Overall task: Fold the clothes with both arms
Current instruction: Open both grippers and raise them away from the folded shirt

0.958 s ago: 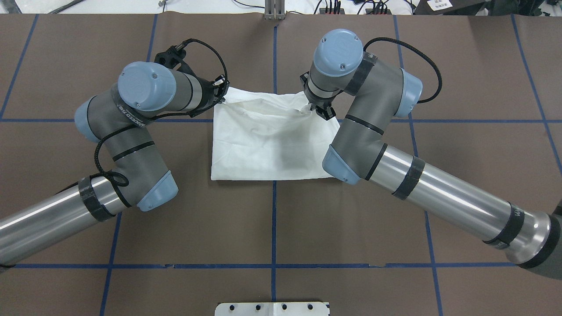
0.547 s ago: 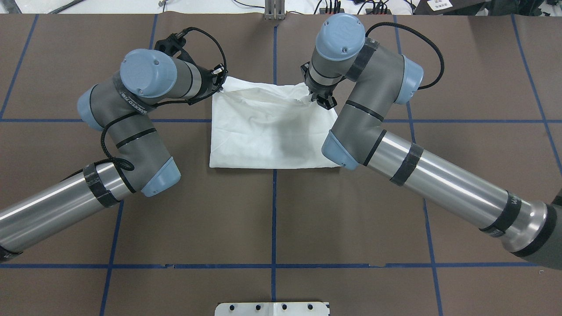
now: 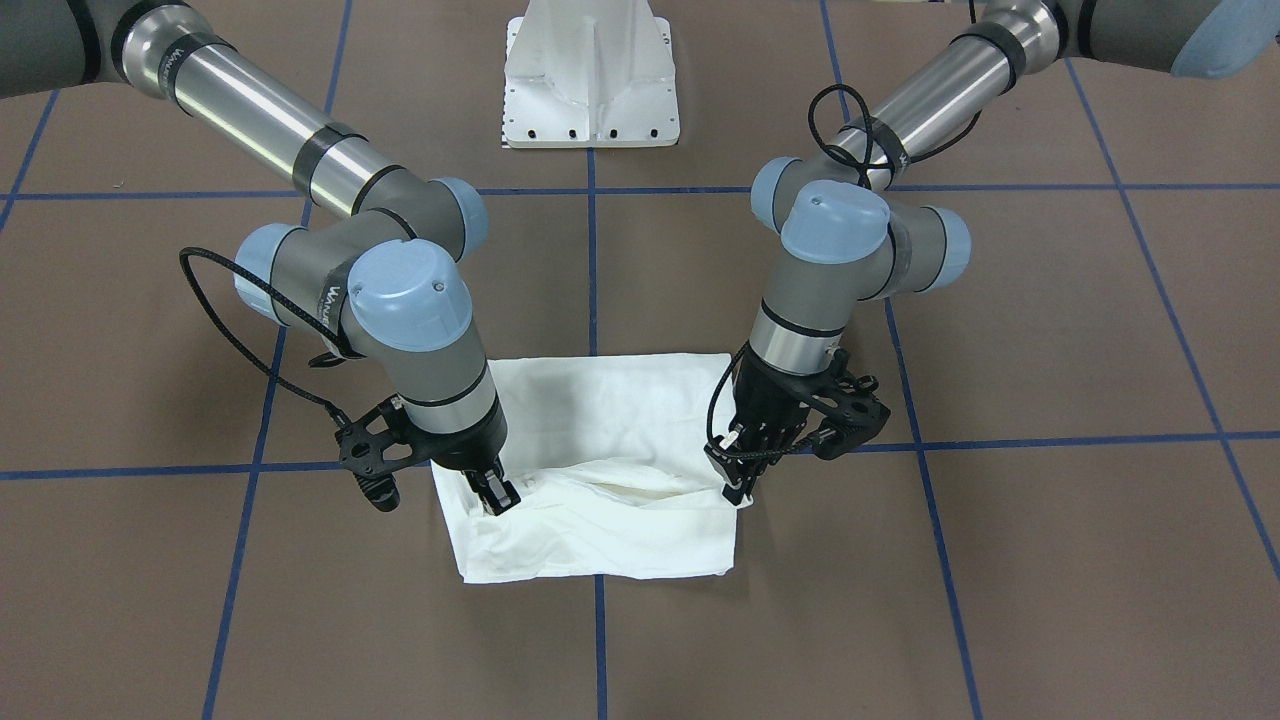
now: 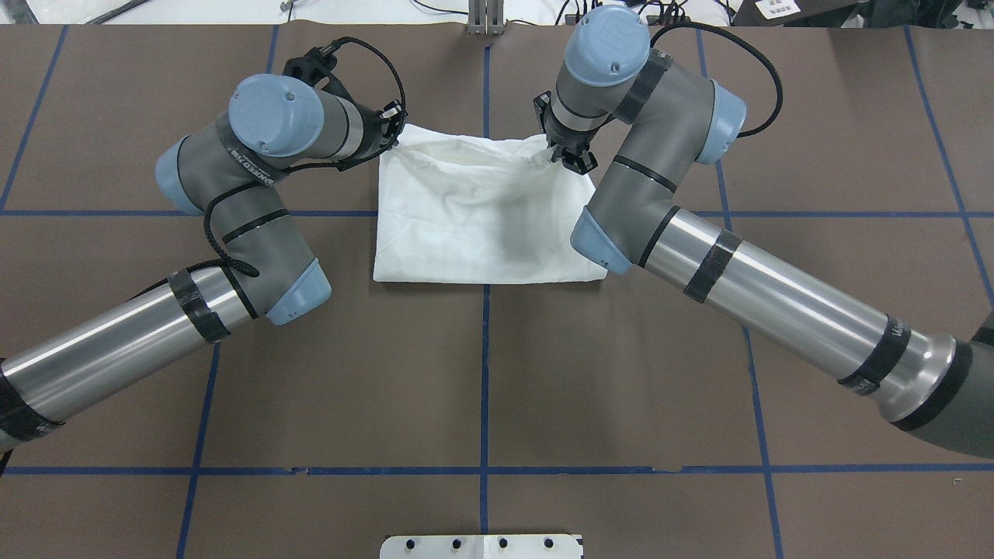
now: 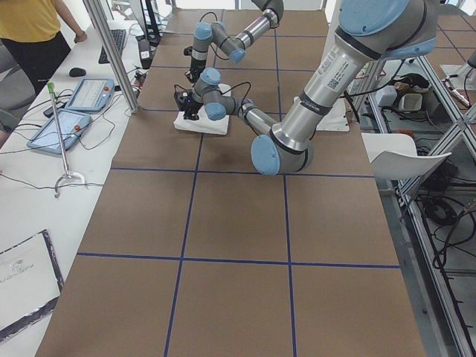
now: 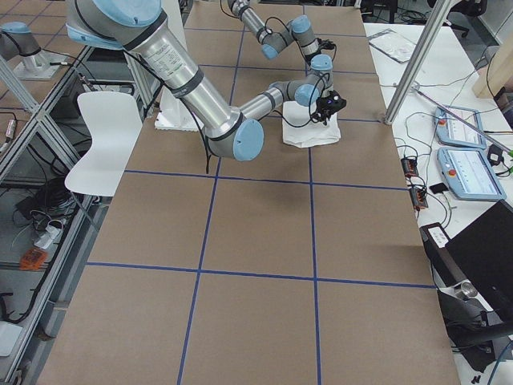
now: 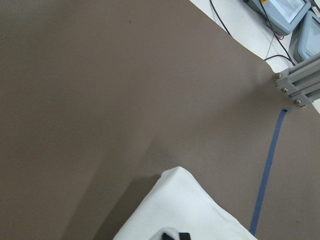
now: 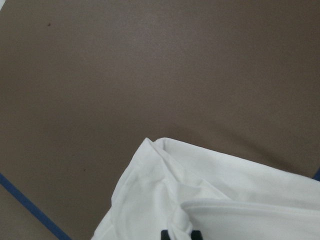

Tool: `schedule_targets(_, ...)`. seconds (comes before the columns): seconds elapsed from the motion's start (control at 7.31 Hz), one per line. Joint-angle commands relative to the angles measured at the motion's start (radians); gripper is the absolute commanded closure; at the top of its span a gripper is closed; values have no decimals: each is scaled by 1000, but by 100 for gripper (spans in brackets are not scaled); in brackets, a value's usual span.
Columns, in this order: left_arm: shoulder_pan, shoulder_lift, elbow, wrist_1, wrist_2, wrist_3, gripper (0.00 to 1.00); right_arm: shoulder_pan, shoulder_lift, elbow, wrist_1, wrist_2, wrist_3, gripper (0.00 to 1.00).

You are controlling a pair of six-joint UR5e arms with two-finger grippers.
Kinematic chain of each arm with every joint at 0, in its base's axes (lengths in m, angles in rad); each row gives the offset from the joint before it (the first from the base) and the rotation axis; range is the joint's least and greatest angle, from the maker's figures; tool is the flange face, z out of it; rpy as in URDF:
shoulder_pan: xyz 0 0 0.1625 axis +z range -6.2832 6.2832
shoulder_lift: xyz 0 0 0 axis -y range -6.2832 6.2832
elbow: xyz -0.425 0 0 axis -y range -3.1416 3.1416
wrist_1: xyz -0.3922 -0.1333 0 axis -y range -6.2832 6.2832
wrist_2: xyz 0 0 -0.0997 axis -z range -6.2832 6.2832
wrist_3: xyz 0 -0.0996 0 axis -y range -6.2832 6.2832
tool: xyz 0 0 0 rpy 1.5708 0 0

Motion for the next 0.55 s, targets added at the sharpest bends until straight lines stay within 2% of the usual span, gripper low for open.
schedule_targets(0.0, -67, -31, 108, -76, -12, 55, 57, 78, 14, -95, 89, 87, -67, 0)
schedule_targets(0.14, -99, -31, 122, -87, -59, 78, 54, 86, 14, -139, 120, 106, -80, 0)
schedule_targets(0.41, -107, -29, 117, -90, -97, 83, 54, 100, 7, -134, 120, 112, -121, 0)
